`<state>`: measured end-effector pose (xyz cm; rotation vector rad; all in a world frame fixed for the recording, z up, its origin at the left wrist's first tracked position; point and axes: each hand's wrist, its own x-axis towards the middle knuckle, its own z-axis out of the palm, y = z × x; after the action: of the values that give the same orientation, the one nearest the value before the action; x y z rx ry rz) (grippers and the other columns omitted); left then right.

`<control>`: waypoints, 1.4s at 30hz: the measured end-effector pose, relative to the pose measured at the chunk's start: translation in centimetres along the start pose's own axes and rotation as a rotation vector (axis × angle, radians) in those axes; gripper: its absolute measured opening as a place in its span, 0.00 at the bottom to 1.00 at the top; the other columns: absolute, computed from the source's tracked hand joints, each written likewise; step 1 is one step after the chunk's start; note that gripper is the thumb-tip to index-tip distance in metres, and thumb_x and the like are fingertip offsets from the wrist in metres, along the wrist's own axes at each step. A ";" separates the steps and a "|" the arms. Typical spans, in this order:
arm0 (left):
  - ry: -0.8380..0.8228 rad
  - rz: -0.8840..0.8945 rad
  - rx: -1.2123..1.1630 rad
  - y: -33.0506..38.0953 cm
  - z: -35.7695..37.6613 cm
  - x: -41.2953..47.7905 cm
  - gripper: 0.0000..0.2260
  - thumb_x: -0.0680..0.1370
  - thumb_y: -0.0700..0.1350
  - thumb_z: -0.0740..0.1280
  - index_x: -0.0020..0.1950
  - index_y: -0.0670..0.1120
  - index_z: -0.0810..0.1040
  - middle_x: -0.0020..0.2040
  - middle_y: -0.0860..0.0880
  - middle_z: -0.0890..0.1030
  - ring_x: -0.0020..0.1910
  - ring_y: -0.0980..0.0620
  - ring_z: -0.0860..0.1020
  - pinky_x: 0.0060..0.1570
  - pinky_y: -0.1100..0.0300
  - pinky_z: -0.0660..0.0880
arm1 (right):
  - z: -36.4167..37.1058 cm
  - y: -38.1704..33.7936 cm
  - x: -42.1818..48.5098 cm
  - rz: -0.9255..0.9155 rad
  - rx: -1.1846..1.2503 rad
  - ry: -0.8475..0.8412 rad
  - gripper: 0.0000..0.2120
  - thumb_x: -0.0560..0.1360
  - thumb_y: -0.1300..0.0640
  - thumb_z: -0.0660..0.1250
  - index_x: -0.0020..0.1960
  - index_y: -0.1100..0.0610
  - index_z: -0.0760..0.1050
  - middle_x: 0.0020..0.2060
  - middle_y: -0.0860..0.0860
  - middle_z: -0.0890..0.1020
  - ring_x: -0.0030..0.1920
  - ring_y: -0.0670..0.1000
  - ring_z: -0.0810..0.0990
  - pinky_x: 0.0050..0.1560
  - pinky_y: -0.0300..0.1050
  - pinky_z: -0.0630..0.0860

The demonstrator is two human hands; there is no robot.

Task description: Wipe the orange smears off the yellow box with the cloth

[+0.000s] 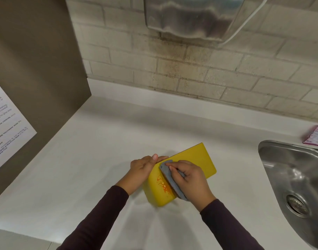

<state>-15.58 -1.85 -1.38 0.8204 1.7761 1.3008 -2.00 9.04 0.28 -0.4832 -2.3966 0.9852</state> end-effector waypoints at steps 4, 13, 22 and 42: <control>-0.001 0.009 0.016 -0.5 0.0 0.2 0.17 0.77 0.65 0.50 0.52 0.70 0.78 0.62 0.50 0.78 0.68 0.50 0.70 0.73 0.48 0.60 | 1.2 -0.9 -0.3 -0.043 -0.010 -0.048 0.09 0.76 0.58 0.63 0.45 0.58 0.82 0.33 0.50 0.79 0.36 0.45 0.76 0.37 0.38 0.72; -0.012 -0.004 0.014 -0.5 0.0 0.2 0.19 0.75 0.67 0.50 0.54 0.69 0.78 0.62 0.53 0.78 0.66 0.51 0.71 0.72 0.48 0.63 | -0.2 0.1 -0.7 -0.030 -0.020 -0.051 0.08 0.75 0.58 0.64 0.47 0.56 0.82 0.35 0.53 0.82 0.39 0.45 0.77 0.39 0.38 0.74; -0.012 0.002 0.043 -0.5 0.1 0.0 0.18 0.77 0.64 0.48 0.54 0.71 0.77 0.63 0.52 0.77 0.68 0.51 0.69 0.73 0.48 0.59 | 0.6 -0.8 -0.9 -0.102 0.002 -0.121 0.11 0.76 0.55 0.63 0.49 0.58 0.82 0.36 0.50 0.82 0.42 0.35 0.73 0.43 0.22 0.67; 0.010 -0.039 0.041 0.2 0.1 0.1 0.18 0.79 0.61 0.47 0.55 0.67 0.77 0.64 0.51 0.78 0.69 0.49 0.69 0.73 0.46 0.58 | -1.6 0.9 -3.8 -0.142 0.025 -0.392 0.08 0.74 0.56 0.67 0.46 0.57 0.84 0.27 0.56 0.74 0.29 0.49 0.69 0.30 0.40 0.66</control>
<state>-15.55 -1.71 -1.24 0.7997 1.8229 1.2489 2.15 8.61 -0.58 -0.1122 -2.7122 1.1275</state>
